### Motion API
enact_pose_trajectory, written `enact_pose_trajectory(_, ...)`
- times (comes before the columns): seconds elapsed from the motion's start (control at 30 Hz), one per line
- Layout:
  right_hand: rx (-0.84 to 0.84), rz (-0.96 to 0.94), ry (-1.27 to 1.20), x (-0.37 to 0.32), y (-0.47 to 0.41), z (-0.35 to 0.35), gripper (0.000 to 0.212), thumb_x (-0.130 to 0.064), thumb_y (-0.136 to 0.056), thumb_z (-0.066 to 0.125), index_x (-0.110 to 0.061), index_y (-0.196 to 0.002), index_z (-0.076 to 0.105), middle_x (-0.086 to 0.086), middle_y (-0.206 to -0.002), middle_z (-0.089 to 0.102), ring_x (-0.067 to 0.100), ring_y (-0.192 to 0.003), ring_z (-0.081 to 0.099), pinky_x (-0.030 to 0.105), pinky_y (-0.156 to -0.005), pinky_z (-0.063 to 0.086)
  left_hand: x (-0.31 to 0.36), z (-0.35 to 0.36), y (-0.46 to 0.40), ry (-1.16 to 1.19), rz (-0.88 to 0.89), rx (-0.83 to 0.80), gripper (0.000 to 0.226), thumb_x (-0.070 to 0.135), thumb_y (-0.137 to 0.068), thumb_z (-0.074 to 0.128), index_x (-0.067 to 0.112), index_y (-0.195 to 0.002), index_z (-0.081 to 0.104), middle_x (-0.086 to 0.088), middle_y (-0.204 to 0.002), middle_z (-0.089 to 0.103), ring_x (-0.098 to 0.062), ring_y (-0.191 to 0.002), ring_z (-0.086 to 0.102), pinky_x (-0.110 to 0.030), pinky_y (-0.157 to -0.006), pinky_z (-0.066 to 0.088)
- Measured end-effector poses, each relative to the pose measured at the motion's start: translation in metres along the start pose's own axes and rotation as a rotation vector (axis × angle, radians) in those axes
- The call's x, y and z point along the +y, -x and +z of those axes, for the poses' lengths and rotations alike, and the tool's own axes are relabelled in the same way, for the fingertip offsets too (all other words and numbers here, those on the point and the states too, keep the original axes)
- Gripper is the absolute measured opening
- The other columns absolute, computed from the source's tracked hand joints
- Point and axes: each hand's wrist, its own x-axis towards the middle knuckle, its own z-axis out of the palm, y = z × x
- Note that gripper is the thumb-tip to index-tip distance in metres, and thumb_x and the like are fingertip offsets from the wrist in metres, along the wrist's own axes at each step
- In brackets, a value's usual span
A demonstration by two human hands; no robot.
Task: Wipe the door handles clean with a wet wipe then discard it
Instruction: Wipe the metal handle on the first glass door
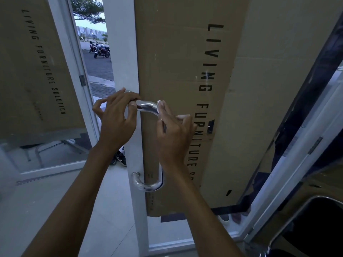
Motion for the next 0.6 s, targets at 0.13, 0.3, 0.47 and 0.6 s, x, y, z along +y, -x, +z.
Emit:
enact_pose_trajectory(0.13, -0.044, 0.145, -0.106, -0.002, 0.008, -0.010, 0.044, -0.015, -0.098, 0.065, -0.026, -0.141, 0.067, -0.003, -0.095, 0.075, 0.017, -0.075, 0.053, 0.030, -0.058, 0.048, 0.001, -0.002, 0.001, -0.001, -0.019, -0.011, 0.030, 0.021, -0.104, 0.041, 0.026, -0.114, 0.069, 0.014, -0.119, 0.069, -0.011, -0.143, 0.047, -0.055, -0.111, 0.020)
enact_pose_trajectory(0.3, -0.109, 0.125, -0.216, -0.011, -0.004, -0.010, 0.041, -0.013, -0.104, 0.062, -0.021, -0.145, 0.062, -0.007, -0.139, 0.068, 0.015, -0.112, 0.074, 0.032, -0.081, 0.065, 0.004, -0.003, 0.002, 0.037, -0.013, -0.012, 0.031, 0.019, -0.104, 0.042, 0.025, -0.116, 0.069, 0.011, -0.120, 0.070, -0.014, -0.143, 0.048, -0.059, -0.113, 0.022)
enact_pose_trajectory(0.47, -0.096, 0.171, -0.237, -0.012, 0.020, -0.012, 0.044, -0.019, -0.110, 0.052, -0.024, -0.153, 0.054, -0.012, -0.156, 0.051, 0.001, -0.129, 0.060, 0.016, -0.088, 0.057, 0.006, -0.005, 0.004, 0.032, -0.011, -0.002, 0.031, 0.020, -0.104, 0.041, 0.023, -0.116, 0.069, 0.010, -0.121, 0.070, -0.015, -0.143, 0.048, -0.056, -0.113, 0.021)
enact_pose_trajectory(0.6, -0.233, 0.158, -0.223, -0.017, 0.027, -0.017, 0.054, -0.026, -0.113, 0.044, -0.023, -0.165, 0.031, -0.012, -0.171, 0.027, -0.015, -0.141, 0.022, -0.001, -0.096, 0.032, 0.009, -0.006, 0.005, 0.020, -0.017, -0.011, 0.030, 0.019, -0.105, 0.042, 0.025, -0.116, 0.068, 0.011, -0.121, 0.069, -0.014, -0.144, 0.047, -0.049, -0.113, 0.017)
